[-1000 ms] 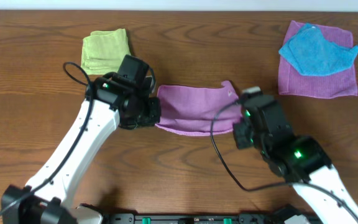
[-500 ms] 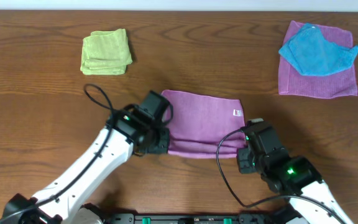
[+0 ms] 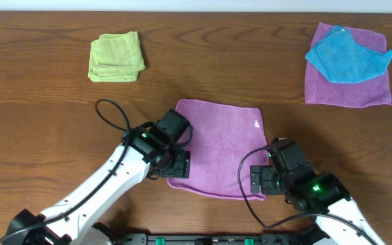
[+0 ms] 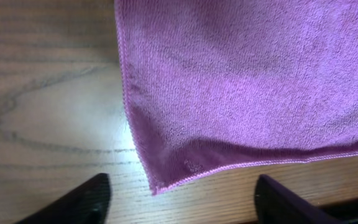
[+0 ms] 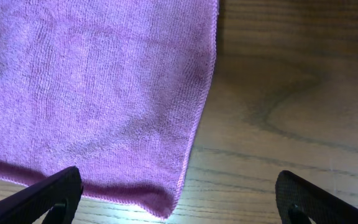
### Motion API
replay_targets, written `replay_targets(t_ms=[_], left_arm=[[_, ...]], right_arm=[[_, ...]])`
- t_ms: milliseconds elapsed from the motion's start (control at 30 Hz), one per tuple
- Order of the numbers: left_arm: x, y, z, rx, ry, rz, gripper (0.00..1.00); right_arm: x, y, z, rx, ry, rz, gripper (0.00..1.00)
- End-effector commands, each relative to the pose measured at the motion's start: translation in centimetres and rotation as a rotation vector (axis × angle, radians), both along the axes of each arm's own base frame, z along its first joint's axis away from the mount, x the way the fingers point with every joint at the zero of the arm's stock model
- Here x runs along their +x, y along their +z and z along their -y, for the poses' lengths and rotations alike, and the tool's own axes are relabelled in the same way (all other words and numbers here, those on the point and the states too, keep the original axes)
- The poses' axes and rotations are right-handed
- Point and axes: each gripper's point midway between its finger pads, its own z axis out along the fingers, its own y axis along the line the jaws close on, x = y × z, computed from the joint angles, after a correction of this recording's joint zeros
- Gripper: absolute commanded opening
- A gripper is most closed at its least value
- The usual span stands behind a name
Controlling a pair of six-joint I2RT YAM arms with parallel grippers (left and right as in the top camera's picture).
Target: Fold the cloth
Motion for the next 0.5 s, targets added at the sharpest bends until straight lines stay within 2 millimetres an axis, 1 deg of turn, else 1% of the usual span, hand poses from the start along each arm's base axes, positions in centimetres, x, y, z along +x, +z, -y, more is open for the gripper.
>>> replay_targets(t_ms=[0,67,133,167,200,267,300,333,367,400,433,467], left_arm=[[0.8,0.4,0.5,-0.015,0.004,0.036,0.83],[1.4,1.0,0.9,-0.027,0.004,0.058,0.85],[2.4,1.6,0.8,-0.011,0.012,0.102,0.88],[3.2,1.8,0.7,-0.002,0.018,0.138,0.92],[4.2,2.0,0.9,-0.004,0.027,0.185,0.96],[5.9,2.4,1.7,-0.037,0.029,0.253,0.97],[6.7,2.5,2.2,-0.055,0.026,0.280,0.97],[7.4,2.6,2.6,-0.072,0.030,0.299,0.95],[8.2,2.4,3.0,-0.088,0.038,0.314,0.85],[9.0,2.1,3.3,-0.104,0.045,0.321,0.71],[9.4,1.7,3.5,-0.113,0.049,0.320,0.65],[9.9,1.3,3.8,-0.125,0.052,0.317,0.64]], right_arm=[[0.1,0.0,-0.3,0.019,-0.018,0.003,0.99],[0.5,0.3,-0.5,0.029,-0.018,0.021,0.99],[1.2,0.7,-0.9,0.043,-0.009,0.054,0.99],[1.8,0.9,-1.2,0.051,0.003,0.080,0.91],[2.7,1.3,-1.6,0.063,0.019,0.118,0.68],[4.1,1.9,-2.7,0.094,0.049,0.174,0.28],[4.7,2.1,-3.1,0.109,0.055,0.194,0.15],[5.4,2.3,-3.6,0.123,0.073,0.212,0.05],[6.0,2.2,-4.2,0.128,0.099,0.227,0.01],[6.5,1.9,-4.7,0.136,0.116,0.231,0.01],[6.9,1.6,-5.0,0.141,0.129,0.227,0.01],[7.3,1.0,-5.3,0.145,0.139,0.213,0.01]])
